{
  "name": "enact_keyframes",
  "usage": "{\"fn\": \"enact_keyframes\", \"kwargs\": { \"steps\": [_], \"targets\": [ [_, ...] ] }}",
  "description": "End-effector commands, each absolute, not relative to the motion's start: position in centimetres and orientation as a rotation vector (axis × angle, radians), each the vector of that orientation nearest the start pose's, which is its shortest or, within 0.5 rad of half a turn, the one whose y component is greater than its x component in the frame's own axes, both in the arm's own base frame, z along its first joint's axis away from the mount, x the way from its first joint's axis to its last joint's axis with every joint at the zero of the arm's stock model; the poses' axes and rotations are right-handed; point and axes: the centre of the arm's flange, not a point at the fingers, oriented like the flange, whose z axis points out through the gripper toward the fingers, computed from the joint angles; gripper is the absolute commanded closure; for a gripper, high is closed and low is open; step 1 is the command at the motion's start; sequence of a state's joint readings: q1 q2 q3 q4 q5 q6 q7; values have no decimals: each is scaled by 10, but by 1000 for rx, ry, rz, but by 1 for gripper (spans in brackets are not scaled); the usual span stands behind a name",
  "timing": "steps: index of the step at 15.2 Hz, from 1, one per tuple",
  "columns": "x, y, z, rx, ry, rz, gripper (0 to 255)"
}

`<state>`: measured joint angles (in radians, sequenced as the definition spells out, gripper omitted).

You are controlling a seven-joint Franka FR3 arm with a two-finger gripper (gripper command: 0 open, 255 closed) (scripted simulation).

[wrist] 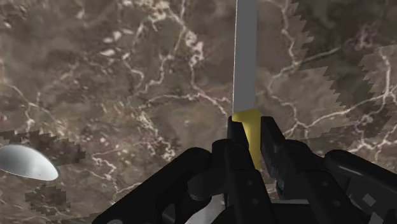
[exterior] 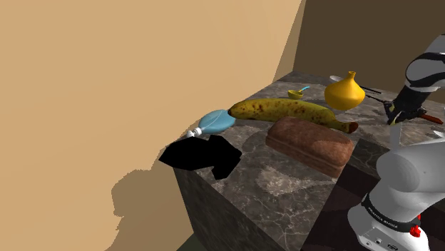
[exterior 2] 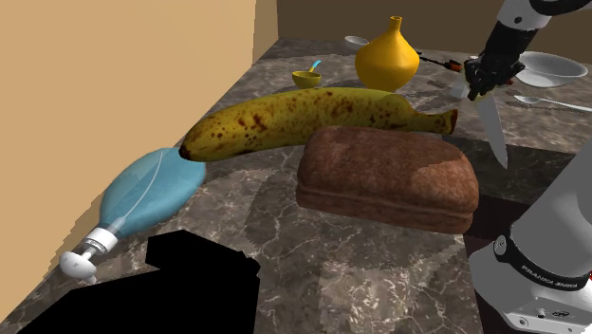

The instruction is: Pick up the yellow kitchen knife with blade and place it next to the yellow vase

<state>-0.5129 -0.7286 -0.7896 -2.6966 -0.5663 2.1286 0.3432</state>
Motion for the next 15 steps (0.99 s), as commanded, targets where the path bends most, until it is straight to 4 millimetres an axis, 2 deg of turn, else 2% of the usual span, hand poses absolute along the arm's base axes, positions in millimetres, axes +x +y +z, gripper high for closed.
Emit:
{"fn": "enact_keyframes", "kwargs": {
  "steps": [1,6,13,14,15],
  "targets": [
    [93,-355,375,-2597,1796,-102,255],
    [93,-355,352,-2597,1796,-102,255],
    [93,-355,352,-2597,1796,-102,255],
    [93,-355,352,-2597,1796,-102,0],
    [93,-355,352,-2597,1796,-102,0]
  ]
}}
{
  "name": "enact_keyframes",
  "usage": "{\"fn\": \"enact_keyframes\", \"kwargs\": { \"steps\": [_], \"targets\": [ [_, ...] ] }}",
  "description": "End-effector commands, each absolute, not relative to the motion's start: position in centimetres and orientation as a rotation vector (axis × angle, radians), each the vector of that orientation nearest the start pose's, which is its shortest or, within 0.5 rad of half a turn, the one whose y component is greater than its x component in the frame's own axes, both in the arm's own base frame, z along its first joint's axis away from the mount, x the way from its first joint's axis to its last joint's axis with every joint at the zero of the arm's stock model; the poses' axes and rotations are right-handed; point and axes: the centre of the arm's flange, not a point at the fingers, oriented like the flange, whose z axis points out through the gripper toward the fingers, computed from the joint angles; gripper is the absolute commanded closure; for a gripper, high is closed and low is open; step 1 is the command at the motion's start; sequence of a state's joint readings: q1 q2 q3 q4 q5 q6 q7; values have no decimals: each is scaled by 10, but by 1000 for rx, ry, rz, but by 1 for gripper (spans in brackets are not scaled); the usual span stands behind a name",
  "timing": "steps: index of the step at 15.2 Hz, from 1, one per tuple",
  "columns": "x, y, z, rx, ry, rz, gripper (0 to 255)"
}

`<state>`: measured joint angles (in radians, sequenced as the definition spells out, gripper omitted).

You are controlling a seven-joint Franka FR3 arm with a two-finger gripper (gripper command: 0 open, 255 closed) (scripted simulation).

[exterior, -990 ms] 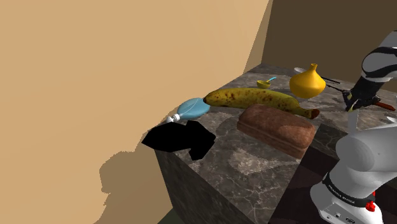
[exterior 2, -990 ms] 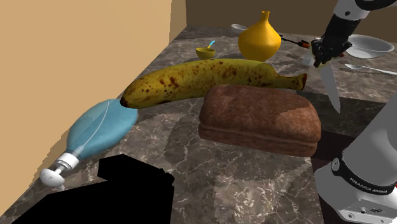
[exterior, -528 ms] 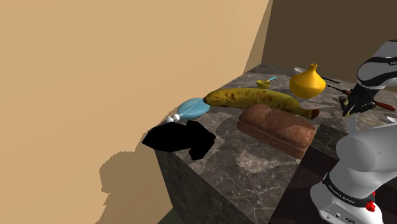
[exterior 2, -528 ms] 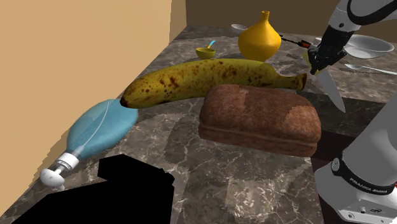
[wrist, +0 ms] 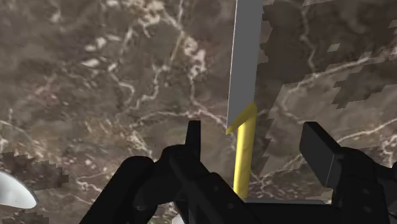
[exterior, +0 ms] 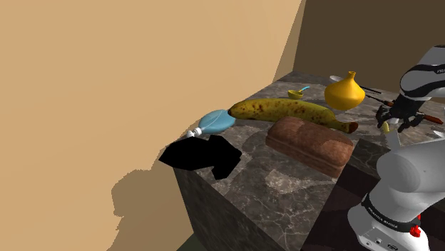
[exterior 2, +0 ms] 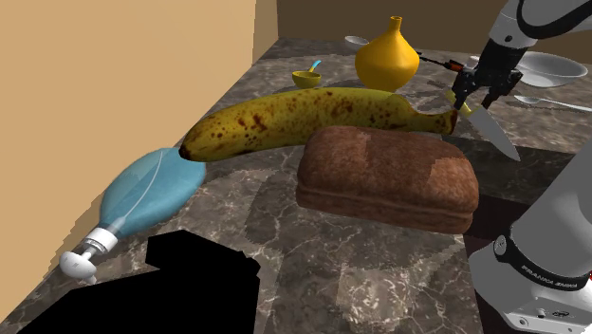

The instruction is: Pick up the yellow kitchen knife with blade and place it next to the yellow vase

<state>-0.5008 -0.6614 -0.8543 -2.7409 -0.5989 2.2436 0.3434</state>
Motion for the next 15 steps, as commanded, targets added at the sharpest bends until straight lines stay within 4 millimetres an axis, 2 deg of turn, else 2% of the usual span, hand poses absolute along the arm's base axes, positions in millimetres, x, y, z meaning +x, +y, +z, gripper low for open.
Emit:
{"fn": "enact_keyframes", "kwargs": {
  "steps": [1,4,8,15],
  "targets": [
    [93,-355,352,-2597,1796,-102,0],
    [93,-355,352,-2597,1796,-102,0],
    [91,-352,402,-2597,1796,-102,0],
    [91,-352,402,-2597,1796,-102,0]
  ]
}}
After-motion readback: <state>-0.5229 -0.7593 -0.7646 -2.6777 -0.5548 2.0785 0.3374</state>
